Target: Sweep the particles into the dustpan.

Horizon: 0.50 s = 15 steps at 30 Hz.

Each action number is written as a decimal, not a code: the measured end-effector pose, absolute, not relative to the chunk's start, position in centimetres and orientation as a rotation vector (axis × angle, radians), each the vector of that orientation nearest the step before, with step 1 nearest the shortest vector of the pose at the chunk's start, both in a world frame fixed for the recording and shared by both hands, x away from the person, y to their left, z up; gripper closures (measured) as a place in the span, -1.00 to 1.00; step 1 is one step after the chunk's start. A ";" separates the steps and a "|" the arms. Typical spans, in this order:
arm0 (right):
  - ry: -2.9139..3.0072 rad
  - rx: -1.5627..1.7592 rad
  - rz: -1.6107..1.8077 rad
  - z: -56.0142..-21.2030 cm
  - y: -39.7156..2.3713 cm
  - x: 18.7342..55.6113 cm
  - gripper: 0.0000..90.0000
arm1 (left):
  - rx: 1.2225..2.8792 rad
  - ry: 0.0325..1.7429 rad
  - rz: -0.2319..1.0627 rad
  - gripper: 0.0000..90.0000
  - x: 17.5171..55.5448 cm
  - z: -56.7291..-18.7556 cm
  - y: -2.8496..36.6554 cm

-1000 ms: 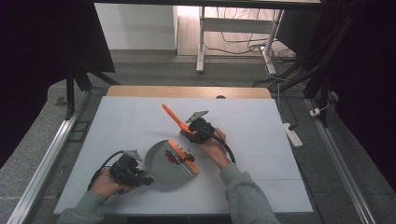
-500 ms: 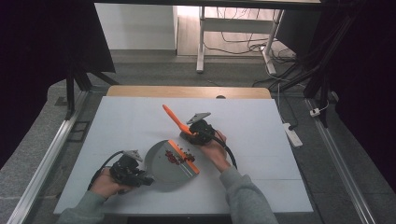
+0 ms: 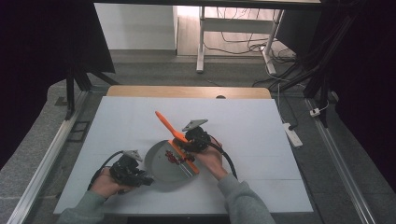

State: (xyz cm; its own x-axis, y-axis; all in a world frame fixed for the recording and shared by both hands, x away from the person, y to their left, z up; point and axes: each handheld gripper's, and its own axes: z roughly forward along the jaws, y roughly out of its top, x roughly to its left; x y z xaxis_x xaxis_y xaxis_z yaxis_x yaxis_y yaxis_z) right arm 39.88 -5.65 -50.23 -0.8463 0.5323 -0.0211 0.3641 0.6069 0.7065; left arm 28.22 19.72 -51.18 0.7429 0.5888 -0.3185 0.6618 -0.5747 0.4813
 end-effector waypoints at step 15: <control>2.625 0.634 1.271 -48.8 -3.6 37.0 0.58 | 2.356 0.939 -0.163 0.36 28.2 -51.2 19.7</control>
State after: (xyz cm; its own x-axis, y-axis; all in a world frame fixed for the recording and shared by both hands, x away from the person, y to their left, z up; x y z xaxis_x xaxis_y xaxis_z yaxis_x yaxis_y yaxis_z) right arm 37.00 -3.60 -48.82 -0.8980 0.4380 0.0417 0.3044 0.5500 0.7777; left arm 28.20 19.71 -51.18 0.7435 0.5889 -0.3169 0.6612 -0.5764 0.4801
